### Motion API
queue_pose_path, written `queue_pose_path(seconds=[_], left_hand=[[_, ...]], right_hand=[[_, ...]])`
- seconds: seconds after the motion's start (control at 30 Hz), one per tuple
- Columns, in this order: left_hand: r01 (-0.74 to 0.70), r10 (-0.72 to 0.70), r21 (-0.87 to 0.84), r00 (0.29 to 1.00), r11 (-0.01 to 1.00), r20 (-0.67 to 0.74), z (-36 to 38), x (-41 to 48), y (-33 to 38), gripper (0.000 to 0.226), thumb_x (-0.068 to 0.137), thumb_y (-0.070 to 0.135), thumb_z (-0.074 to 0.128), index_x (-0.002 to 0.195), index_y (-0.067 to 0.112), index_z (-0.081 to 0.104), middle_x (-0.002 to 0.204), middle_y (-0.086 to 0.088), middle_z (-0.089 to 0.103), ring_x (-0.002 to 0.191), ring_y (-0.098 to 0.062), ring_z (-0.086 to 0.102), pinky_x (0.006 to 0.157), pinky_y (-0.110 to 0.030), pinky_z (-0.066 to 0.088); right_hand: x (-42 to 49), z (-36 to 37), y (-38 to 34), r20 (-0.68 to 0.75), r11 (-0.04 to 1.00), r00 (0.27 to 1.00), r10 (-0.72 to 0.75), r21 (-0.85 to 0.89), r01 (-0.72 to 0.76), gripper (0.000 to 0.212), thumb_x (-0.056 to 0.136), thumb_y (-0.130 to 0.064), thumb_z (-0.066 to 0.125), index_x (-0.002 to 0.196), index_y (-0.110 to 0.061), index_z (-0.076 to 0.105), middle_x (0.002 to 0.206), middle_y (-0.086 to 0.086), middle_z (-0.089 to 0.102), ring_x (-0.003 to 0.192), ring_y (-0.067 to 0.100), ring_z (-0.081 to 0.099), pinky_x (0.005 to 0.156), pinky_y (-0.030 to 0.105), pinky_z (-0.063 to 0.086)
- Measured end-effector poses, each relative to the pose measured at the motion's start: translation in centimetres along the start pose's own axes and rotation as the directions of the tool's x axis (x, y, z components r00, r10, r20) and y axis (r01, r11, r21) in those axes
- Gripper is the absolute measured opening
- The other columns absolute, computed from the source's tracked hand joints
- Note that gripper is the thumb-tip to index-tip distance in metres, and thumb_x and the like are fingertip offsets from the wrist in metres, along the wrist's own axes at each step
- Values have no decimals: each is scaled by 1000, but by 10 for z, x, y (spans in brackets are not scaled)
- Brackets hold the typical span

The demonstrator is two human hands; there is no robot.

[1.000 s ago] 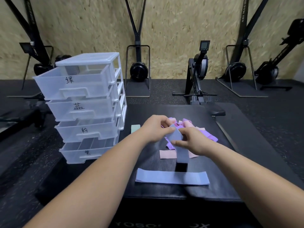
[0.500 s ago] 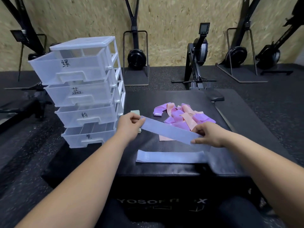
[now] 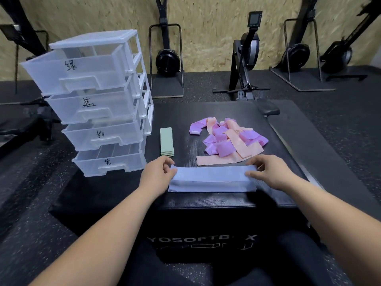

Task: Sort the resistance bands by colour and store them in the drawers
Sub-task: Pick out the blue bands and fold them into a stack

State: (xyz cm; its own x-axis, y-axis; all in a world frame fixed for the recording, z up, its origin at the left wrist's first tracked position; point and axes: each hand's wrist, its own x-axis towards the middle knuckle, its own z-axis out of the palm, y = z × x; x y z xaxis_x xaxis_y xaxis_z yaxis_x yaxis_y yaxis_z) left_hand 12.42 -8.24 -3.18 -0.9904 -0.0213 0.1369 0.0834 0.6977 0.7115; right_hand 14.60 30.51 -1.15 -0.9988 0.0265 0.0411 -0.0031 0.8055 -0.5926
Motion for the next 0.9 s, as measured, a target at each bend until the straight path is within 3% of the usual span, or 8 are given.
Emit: queue_pose_path(seconds=[0.23,0.43,0.57,0.73,0.9], left_hand=[[-116,124,307,992,945,-7,16,-7,-13,8,97,35,68,104,36,64,80,14,63,92,-15,52,85,-39,49],[-165,188,612,982,773,28,34,-13,-24,17,100,43,63,113,33,66,101,8,63,98,-22,55,85,-38,45],[-159,200,560,980,813,-11,38,-14,-31,23,95,37,72,116,29,69,103,3,53,93,-23,52,83,-39,48],[-203,196,306,979,930,54,29,-9,-34,33,96,37,71,129,34,65,122,11,53,113,-17,51,101,-42,47],[-342,253,219,902,914,350,13,-4,-30,64,89,49,79,147,38,53,144,16,55,134,-12,47,114,-41,41]], right_hand=[[-12,33,11,-63,987,994,-91,-137,82,28,78,-22,90,102,-29,76,87,-13,60,79,13,61,76,29,44],[-19,54,21,-83,966,989,-125,-237,102,25,88,-27,82,112,-21,76,104,-6,55,97,25,61,77,34,45],[-21,58,33,-112,968,987,-116,-235,88,27,88,-31,82,113,-23,76,113,-7,55,109,21,52,84,38,48],[-18,53,39,-60,967,984,-170,-200,155,33,96,-38,72,127,-24,71,132,-9,61,120,20,54,94,33,45],[-18,42,40,135,927,947,-291,-206,314,55,87,-56,77,136,-37,62,138,-19,56,126,9,50,103,31,46]])
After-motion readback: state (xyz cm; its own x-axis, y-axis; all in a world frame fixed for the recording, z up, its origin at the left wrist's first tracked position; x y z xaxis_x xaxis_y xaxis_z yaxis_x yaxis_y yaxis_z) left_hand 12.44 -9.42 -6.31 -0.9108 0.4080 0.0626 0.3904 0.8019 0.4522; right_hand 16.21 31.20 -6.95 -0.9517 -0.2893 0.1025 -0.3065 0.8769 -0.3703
